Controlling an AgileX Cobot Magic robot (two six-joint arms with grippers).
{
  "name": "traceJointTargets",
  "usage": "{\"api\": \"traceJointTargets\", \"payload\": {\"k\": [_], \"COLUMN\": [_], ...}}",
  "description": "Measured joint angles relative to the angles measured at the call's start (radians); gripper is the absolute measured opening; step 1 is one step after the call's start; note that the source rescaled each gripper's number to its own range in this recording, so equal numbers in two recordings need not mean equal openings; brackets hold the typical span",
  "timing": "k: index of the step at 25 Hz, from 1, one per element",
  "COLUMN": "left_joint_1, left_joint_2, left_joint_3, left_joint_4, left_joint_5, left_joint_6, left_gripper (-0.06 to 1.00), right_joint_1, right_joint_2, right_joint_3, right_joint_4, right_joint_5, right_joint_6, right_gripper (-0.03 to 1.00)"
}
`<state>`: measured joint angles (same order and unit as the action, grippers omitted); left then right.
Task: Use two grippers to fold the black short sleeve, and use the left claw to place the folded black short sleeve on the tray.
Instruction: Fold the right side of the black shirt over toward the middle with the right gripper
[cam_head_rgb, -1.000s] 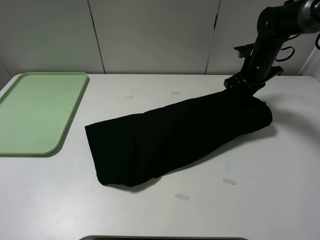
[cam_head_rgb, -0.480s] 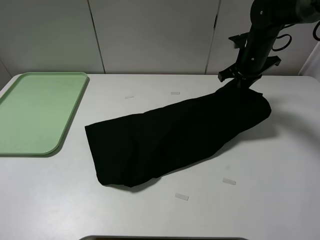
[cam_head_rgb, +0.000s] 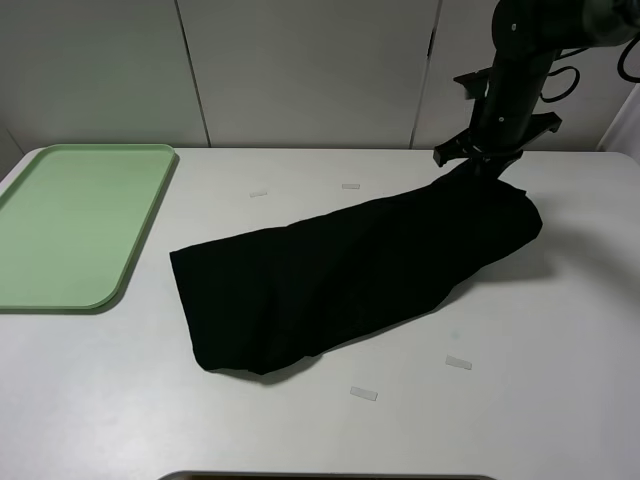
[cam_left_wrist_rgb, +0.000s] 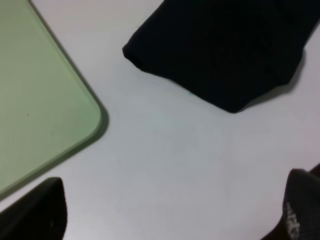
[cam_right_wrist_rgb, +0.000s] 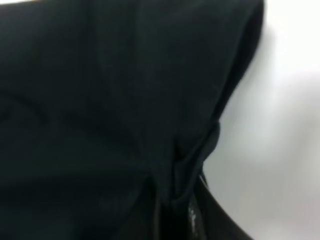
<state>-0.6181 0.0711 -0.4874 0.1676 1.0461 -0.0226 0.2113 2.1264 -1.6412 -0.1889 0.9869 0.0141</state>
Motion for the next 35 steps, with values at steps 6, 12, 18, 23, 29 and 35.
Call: {"api": "traceJointTargets", "payload": {"k": [6,12,18,23,29,35], "left_joint_1": [0.0,0.0,0.0,0.0,0.0,0.0], "left_joint_2": [0.0,0.0,0.0,0.0,0.0,0.0], "left_joint_3": [0.0,0.0,0.0,0.0,0.0,0.0], "left_joint_4": [0.0,0.0,0.0,0.0,0.0,0.0], "left_joint_5": [0.001,0.001,0.001,0.001,0.001,0.001], "left_joint_6": [0.0,0.0,0.0,0.0,0.0,0.0], "left_gripper": [0.84,0.84,0.84,0.84,0.84,0.84], "right_joint_1": [0.095,0.207,0.32,0.379,0.443,0.485], "right_joint_2": [0.0,0.0,0.0,0.0,0.003,0.045], "right_joint_3": [0.0,0.0,0.0,0.0,0.0,0.0], "right_joint_4": [-0.084,-0.089,-0.057,-0.022,0.037,0.104], "right_joint_5": [0.035,0.077,0.093,0.067,0.038,-0.001], "right_joint_6": [0.063,0.094,0.1,0.1,0.1,0.1], "right_gripper": [0.07,0.07,0.07,0.07,0.07,0.07]}}
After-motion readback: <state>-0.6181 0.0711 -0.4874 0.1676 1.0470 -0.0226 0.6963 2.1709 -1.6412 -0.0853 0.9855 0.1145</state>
